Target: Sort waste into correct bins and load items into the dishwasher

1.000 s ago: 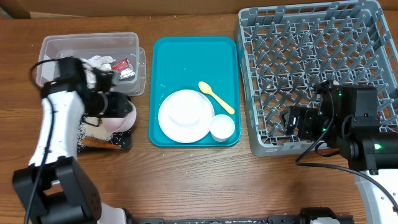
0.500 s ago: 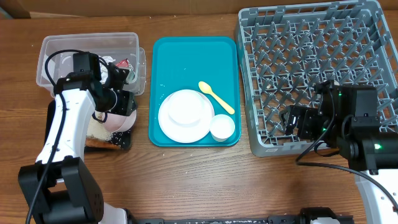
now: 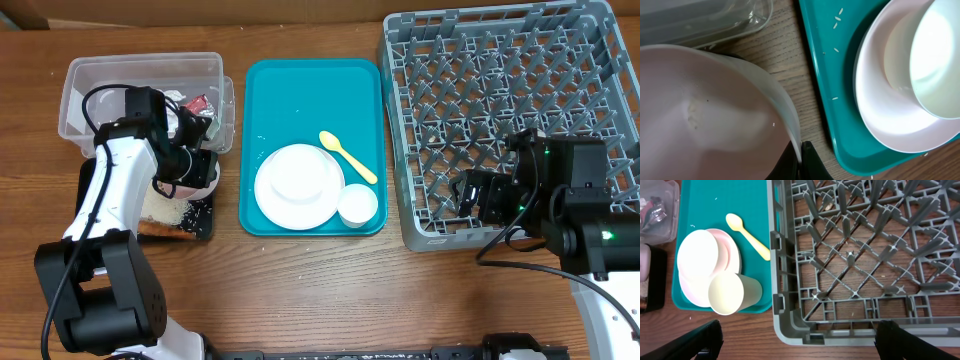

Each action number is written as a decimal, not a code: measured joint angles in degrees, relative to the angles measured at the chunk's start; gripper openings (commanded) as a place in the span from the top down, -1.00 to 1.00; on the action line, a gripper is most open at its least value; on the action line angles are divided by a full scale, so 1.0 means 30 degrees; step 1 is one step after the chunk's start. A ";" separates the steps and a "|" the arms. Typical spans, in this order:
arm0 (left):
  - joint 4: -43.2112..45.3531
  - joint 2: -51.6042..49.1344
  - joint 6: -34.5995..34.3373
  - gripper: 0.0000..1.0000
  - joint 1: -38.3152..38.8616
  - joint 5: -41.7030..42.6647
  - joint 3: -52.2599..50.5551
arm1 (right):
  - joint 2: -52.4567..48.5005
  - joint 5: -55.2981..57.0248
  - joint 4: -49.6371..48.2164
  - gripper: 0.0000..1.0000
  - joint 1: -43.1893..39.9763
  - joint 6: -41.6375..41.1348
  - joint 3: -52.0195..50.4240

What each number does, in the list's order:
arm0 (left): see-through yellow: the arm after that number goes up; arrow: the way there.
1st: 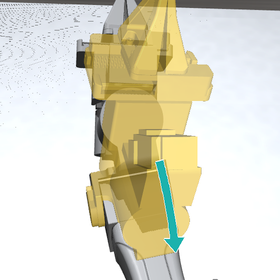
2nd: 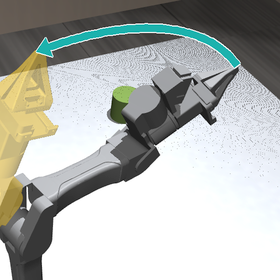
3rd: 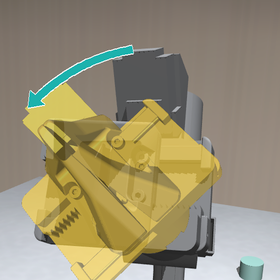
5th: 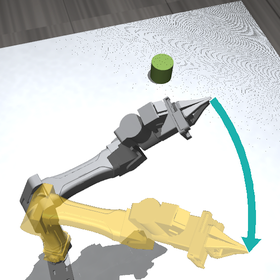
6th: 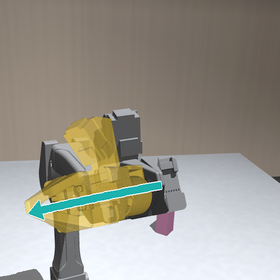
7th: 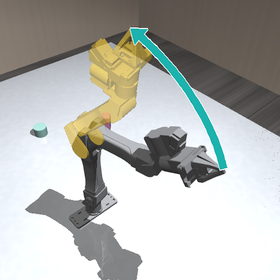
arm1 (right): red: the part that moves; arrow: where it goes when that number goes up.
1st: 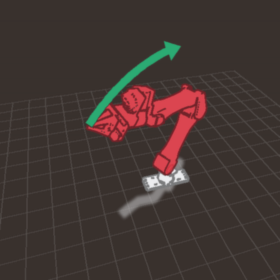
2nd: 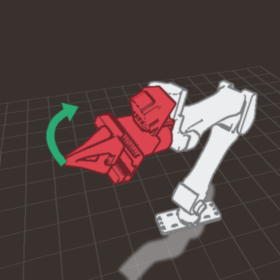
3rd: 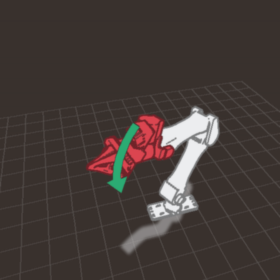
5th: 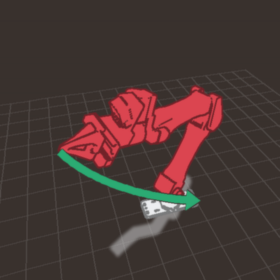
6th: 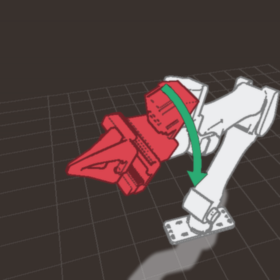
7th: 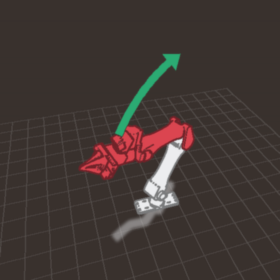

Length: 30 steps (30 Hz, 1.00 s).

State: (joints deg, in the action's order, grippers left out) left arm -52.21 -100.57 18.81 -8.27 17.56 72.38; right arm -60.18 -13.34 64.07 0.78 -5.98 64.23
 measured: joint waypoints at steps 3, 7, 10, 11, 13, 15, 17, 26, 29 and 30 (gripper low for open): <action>-0.0291 0.0000 -0.0146 0.92 0.0000 0.0175 0.0022 | 0.0000 0.0007 -0.0015 -1.00 0.0000 0.0000 0.0000; -0.2382 0.0000 -0.0474 0.92 0.0000 0.0867 0.0765 | 0.0000 0.0007 -0.0007 -1.00 0.0000 0.0000 0.0000; -0.4881 -0.0058 -0.1202 0.92 -0.0044 0.1115 0.2339 | 0.0000 0.0007 -0.0007 -1.00 0.0000 0.0000 0.0000; -0.5785 -0.0051 -0.1610 0.92 -0.0146 0.1246 0.3279 | 0.0000 0.0000 0.0007 -1.00 0.0000 0.0007 0.0000; -0.6972 -0.0058 -0.1953 0.91 -0.0561 0.1719 0.4466 | 0.0000 -0.0007 -0.0007 -1.00 0.0000 -0.0007 0.0000; -0.7745 0.0124 -0.2047 0.92 -0.1705 0.2783 0.5107 | 0.0000 -0.0007 0.0000 -1.00 0.0000 -0.0007 0.0000; -0.8743 0.0284 -0.1078 0.92 -0.3825 0.5085 0.5180 | 0.0000 -0.0007 0.0000 -1.00 0.0000 -0.0007 0.0000; -0.7963 0.0452 0.4743 0.92 -1.5562 1.6393 0.0342 | 0.0000 -0.0066 0.0000 -1.00 0.0000 0.0007 0.0000; -0.4707 0.0525 0.5311 0.92 -1.8433 2.0618 -0.3169 | 0.0000 -0.0066 -0.0007 -1.00 0.0007 0.0000 0.0000; -0.3475 0.0525 0.5071 0.91 -1.8826 2.1223 -0.3854 | 0.0000 -0.0073 -0.0015 -1.00 0.0000 0.0000 0.0000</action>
State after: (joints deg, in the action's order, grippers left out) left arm -62.63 -99.00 34.02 -64.75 81.23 60.82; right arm -60.18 -13.56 64.03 0.78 -5.98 64.23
